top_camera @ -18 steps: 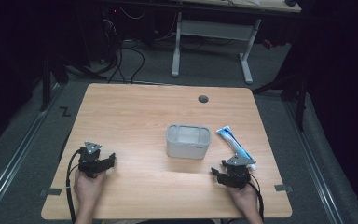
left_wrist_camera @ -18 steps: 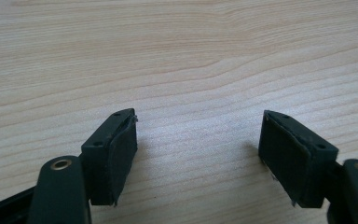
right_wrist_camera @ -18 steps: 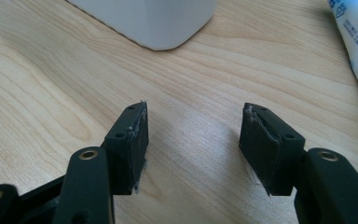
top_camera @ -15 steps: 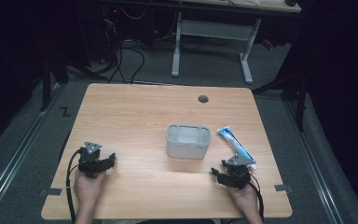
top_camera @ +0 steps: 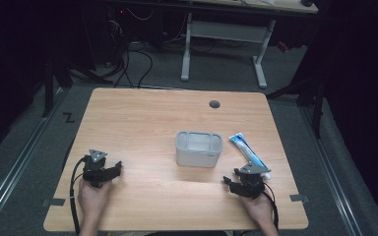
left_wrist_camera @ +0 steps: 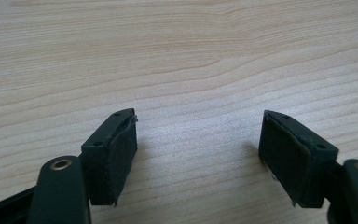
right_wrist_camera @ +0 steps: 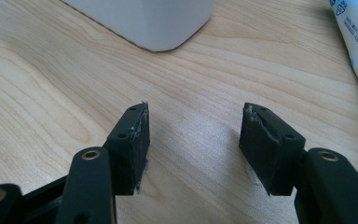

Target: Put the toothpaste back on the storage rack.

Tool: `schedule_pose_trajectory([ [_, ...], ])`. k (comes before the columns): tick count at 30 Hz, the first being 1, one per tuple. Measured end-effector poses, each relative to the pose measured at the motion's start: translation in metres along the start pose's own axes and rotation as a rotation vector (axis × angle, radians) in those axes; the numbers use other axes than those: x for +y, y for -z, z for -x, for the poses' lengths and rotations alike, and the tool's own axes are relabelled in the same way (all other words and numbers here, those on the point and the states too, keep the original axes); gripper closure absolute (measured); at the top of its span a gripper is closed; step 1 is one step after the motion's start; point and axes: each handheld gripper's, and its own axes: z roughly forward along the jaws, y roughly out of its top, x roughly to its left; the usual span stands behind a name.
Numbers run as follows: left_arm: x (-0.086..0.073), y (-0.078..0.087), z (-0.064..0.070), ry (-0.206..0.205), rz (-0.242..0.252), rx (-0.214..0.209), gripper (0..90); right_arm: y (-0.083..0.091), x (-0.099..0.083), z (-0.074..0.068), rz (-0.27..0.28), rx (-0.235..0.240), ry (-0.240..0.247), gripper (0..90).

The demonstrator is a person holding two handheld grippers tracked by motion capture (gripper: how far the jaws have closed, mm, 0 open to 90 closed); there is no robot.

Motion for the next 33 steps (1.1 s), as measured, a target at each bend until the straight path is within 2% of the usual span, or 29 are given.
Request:
schedule_pose_trajectory([
  [10,0.000,0.000,0.000,0.001,0.000,-0.003,28.1,0.000,0.000,0.000,-0.003,-0.005,0.001,42.8],
  [15,0.000,0.000,0.000,0.001,0.000,-0.004,28.1,0.001,0.001,0.001,-0.005,-0.019,-0.012,48.4],
  [24,0.000,0.000,-0.001,0.002,0.001,-0.005,28.1,0.005,0.000,0.004,-0.023,-0.019,-0.027,48.4],
  [33,0.000,0.000,-0.001,0.004,0.002,-0.006,28.1,0.013,-0.002,0.004,-0.013,-0.023,-0.030,48.5],
])
